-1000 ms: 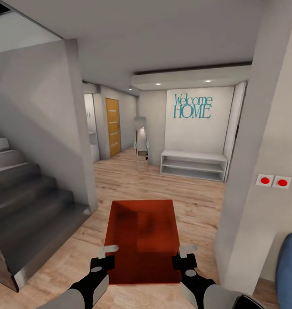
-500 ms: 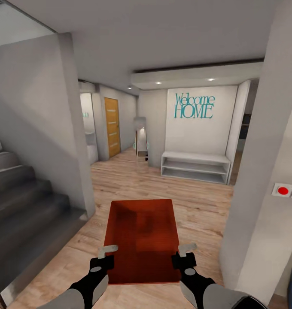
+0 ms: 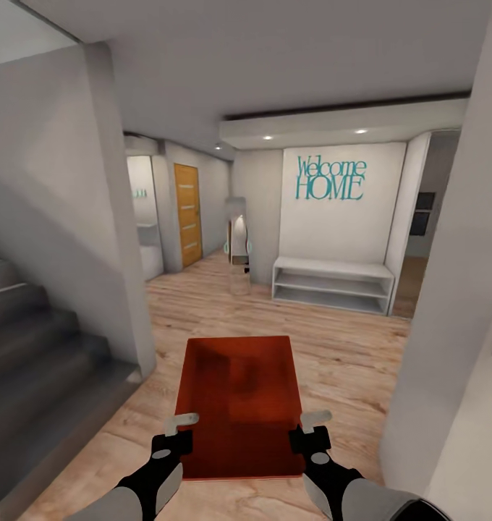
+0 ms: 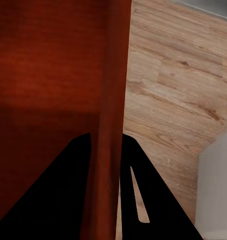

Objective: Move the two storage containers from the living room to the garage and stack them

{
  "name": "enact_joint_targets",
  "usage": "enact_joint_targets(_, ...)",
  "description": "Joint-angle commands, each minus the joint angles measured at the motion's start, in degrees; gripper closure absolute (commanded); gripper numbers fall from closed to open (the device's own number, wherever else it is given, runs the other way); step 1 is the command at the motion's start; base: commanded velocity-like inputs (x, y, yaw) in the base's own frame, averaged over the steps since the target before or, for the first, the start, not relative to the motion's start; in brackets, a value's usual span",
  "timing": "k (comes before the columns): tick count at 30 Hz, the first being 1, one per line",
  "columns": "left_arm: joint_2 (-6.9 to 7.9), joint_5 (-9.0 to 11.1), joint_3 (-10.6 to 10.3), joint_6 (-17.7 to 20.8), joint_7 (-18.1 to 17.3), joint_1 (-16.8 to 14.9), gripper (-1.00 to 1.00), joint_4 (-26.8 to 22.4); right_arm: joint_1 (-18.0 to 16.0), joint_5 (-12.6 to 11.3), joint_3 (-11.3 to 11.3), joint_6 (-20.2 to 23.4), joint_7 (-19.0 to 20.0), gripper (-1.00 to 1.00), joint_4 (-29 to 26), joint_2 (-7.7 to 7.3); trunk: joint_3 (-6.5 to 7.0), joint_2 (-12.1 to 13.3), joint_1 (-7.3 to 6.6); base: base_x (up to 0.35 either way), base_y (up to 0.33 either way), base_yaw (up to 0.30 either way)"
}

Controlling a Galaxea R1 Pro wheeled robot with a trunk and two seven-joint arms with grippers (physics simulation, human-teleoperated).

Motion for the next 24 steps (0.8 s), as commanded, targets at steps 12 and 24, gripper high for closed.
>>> enact_joint_targets(12, -0.02, -0.1, 0.8, -0.3, 2.0, 0.0, 1.00, 0.1, 0.0, 0.4, -0.9, 0.1, 2.0, 1.00, -0.1, 0.27, -0.03, 0.0, 0.05, 0.320, 0.000, 0.000)
enact_joint_targets(24, 0.05, 0.0, 0.8, -0.2, 2.0, 0.0, 1.00, 0.3, 0.0, 0.4, -0.9, 0.0, 2.0, 1.00, -0.1, 0.27, -0.03, 0.0, 0.05, 0.322, 0.000, 0.000)
